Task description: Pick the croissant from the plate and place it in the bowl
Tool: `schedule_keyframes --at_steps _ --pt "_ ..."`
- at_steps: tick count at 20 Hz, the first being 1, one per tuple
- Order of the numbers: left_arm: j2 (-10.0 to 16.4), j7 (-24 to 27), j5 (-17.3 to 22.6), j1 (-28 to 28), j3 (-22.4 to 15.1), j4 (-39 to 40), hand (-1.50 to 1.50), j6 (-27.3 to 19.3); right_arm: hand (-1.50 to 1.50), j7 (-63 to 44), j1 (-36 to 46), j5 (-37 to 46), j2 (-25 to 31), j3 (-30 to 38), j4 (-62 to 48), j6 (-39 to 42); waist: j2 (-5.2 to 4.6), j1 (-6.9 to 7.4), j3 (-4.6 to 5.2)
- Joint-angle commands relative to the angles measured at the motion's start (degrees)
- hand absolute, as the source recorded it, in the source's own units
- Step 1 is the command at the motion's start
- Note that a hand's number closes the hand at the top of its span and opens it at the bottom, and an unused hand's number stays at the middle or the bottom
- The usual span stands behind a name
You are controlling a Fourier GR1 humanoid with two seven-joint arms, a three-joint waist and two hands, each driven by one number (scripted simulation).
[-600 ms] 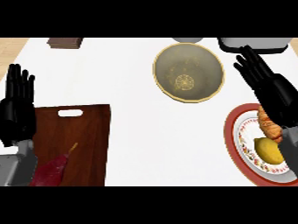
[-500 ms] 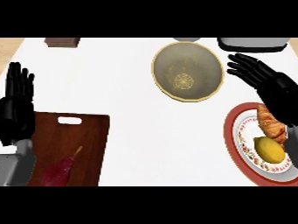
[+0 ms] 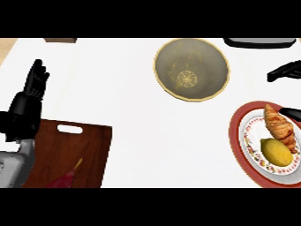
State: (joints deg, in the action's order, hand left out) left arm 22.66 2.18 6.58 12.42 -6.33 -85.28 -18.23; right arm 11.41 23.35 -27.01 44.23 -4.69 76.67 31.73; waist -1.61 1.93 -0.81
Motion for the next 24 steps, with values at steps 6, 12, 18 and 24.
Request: schedule_keyframes --at_steps 6,12,18,24 --pt "1.51 -4.99 -1.95 2.55 -2.23 -0.97 0.00 1.16 -1.50 23.26 3.45 14.32 12.65 1.99 -5.68 19.28 0.21 1.14 0.13" --pt "0.69 -7.26 -3.47 3.08 -4.44 -1.82 0.00 1.01 -1.50 29.41 4.81 30.99 18.31 -5.86 -1.10 13.00 0.42 1.98 0.34" --pt "1.43 -9.05 -3.17 3.41 -3.57 -2.86 0.00 1.69 -1.50 35.28 5.98 46.65 21.30 -17.11 -0.45 4.08 0.74 1.85 0.65" --pt "0.36 -15.05 -5.17 5.20 -4.48 -5.74 0.00 -0.34 -1.50 39.22 8.85 55.78 17.57 -26.70 -4.82 -1.09 1.05 1.06 0.71"
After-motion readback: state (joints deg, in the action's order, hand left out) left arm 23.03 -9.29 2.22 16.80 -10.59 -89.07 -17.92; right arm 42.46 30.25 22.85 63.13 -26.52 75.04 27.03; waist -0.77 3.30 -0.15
